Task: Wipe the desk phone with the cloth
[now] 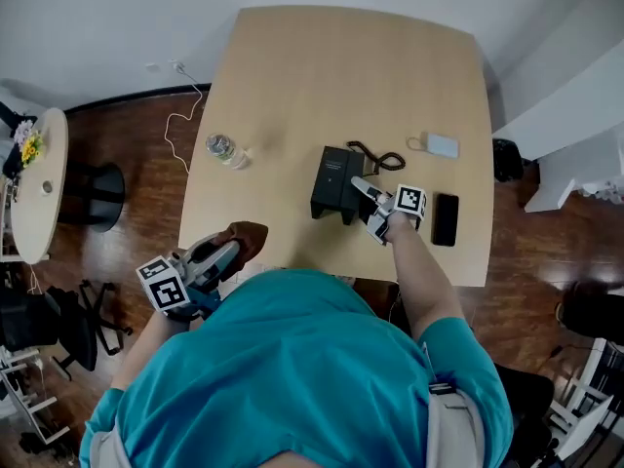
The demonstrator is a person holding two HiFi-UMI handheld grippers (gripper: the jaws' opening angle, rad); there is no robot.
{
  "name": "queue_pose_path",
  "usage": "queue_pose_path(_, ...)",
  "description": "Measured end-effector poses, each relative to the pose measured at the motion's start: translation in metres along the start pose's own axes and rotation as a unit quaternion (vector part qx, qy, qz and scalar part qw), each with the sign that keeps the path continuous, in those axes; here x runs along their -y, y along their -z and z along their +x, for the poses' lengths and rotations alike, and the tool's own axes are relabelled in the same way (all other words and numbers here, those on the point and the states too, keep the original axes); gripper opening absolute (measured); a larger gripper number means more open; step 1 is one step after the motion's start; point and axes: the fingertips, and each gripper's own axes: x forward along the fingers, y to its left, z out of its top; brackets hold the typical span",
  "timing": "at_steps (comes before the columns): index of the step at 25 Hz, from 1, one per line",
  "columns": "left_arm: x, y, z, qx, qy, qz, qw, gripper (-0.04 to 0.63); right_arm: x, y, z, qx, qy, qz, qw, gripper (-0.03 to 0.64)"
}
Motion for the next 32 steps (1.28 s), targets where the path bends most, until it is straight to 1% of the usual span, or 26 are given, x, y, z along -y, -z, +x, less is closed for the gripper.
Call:
queue_pose_path(1,-0.005,-0.003,0.0,-0.006,0.004,-0.001,1.0,0.124,0.004,0.0,-0.002,0.009,-0.003,0.016,1.0,0.24)
queue_pose_path(3,-0.014,-0.01,0.001,-0.018,0.01,0.003,0.9998,0.124,0.01,0.001,-0.003,0.016,-0.002,0.026,1.0,0.255)
queue_pose_path(5,-0.02,-0.016,0.003,-0.025,0.013,0.008,0.9996,0.124,0.011,0.004,0.001,0.009,-0.003,0.022,1.0,0.259)
queue_pose_path(8,-0.021,-0.02,0.005,-0.031,0.015,0.016,0.9993,0.124,0.008,0.009,0.012,-0.008,-0.019,0.026,0.999,0.279)
queue_pose_path(9,-0.021,-0.02,0.005,-0.032,0.014,0.019,0.9992,0.124,0.007,0.01,0.014,-0.011,-0.026,0.032,0.999,0.279)
queue_pose_path(10,-0.021,-0.02,0.005,-0.032,0.013,0.021,0.9992,0.124,0.006,0.01,0.015,-0.011,-0.034,0.04,0.999,0.256)
queue_pose_path(11,-0.02,-0.021,0.003,-0.032,0.01,0.023,0.9992,0.124,0.005,0.009,0.014,-0.011,-0.042,0.048,0.998,0.252)
queue_pose_path(13,-0.02,-0.023,-0.001,-0.027,0.003,0.026,0.9993,0.124,0.002,0.008,0.011,-0.006,-0.058,0.059,0.997,0.253)
queue_pose_path(15,-0.021,-0.025,-0.004,-0.021,-0.003,0.025,0.9995,0.124,0.001,0.006,0.009,0.003,-0.067,0.063,0.996,0.278)
queue_pose_path(16,-0.021,-0.026,-0.004,-0.019,-0.005,0.024,0.9995,0.124,0.003,0.006,0.009,0.007,-0.065,0.063,0.996,0.275)
queue_pose_path(17,-0.021,-0.025,-0.004,-0.018,-0.006,0.023,0.9996,0.124,0.005,0.007,0.008,0.009,-0.059,0.064,0.996,0.234)
queue_pose_path(19,-0.02,-0.024,-0.001,-0.018,-0.005,0.022,0.9996,0.124,0.006,0.008,0.007,0.008,-0.054,0.066,0.996,0.222)
queue_pose_path(21,-0.019,-0.023,0.002,-0.018,-0.003,0.021,0.9996,0.124,-0.002,0.011,0.003,0.002,-0.061,0.054,0.997,0.207)
queue_pose_path(23,-0.018,-0.025,0.005,-0.016,-0.001,0.025,0.9996,0.124,-0.018,0.015,-0.001,-0.006,-0.073,0.024,0.997,0.193)
queue_pose_path(25,-0.017,-0.031,0.013,-0.016,0.001,0.038,0.9992,0.124,-0.039,0.018,-0.003,-0.011,-0.085,0.004,0.996,0.192)
queue_pose_path(27,-0.013,-0.042,0.028,-0.022,0.007,0.069,0.9973,0.124,-0.062,0.021,-0.004,-0.011,-0.097,-0.005,0.995,0.192)
queue_pose_path(28,-0.01,-0.048,0.04,-0.029,0.012,0.096,0.9949,0.124,-0.074,0.024,-0.004,-0.012,-0.101,-0.009,0.995,0.192)
queue_pose_path(29,-0.005,-0.056,0.054,-0.038,0.018,0.131,0.9905,0.124,-0.087,0.027,-0.004,-0.015,-0.106,-0.014,0.994,0.192)
queue_pose_path(30,0.002,-0.065,0.069,-0.048,0.025,0.171,0.9839,0.124,-0.1,0.031,-0.004,-0.02,-0.109,-0.02,0.994,0.192)
queue_pose_path(31,0.008,-0.074,0.086,-0.058,0.03,0.213,0.9747,0.124,-0.113,0.035,-0.004,-0.027,-0.113,-0.027,0.993,0.192)
queue_pose_path(32,0.015,-0.083,0.104,-0.071,0.034,0.258,0.963,0.124,-0.126,0.04,-0.003,-0.035,-0.118,-0.035,0.992,0.192)
